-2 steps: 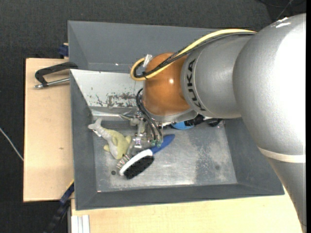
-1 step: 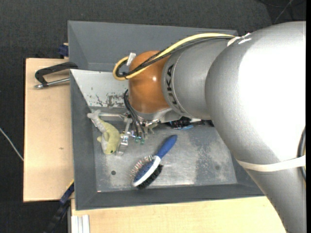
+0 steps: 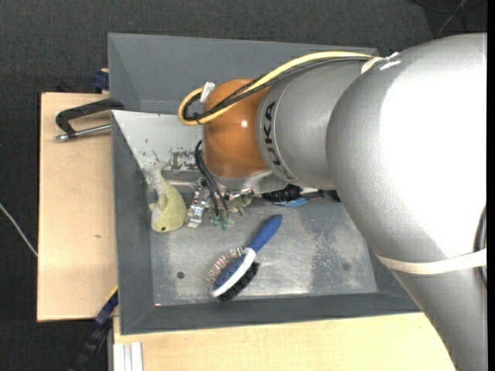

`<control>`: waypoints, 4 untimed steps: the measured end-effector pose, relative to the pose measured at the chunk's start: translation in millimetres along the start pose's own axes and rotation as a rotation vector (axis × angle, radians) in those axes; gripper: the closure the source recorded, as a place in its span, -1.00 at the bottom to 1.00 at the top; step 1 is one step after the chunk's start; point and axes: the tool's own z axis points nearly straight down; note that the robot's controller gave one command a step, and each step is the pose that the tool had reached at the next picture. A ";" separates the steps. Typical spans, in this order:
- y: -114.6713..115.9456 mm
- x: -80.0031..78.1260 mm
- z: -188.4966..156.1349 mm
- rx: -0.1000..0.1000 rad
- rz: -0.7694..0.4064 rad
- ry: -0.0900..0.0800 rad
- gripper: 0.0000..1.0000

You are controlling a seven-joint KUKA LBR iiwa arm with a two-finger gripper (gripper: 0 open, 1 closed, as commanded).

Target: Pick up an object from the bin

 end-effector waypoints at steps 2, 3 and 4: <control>-1.6 13.4 -1.1 0.009 0.015 0.007 1.00; -28.2 32.6 -99.6 0.001 0.019 -0.007 1.00; -20.6 -12.9 -201.2 -0.001 -0.013 -0.013 1.00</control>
Offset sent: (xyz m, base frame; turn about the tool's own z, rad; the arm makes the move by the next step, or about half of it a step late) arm -0.0124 0.0052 0.1186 0.0050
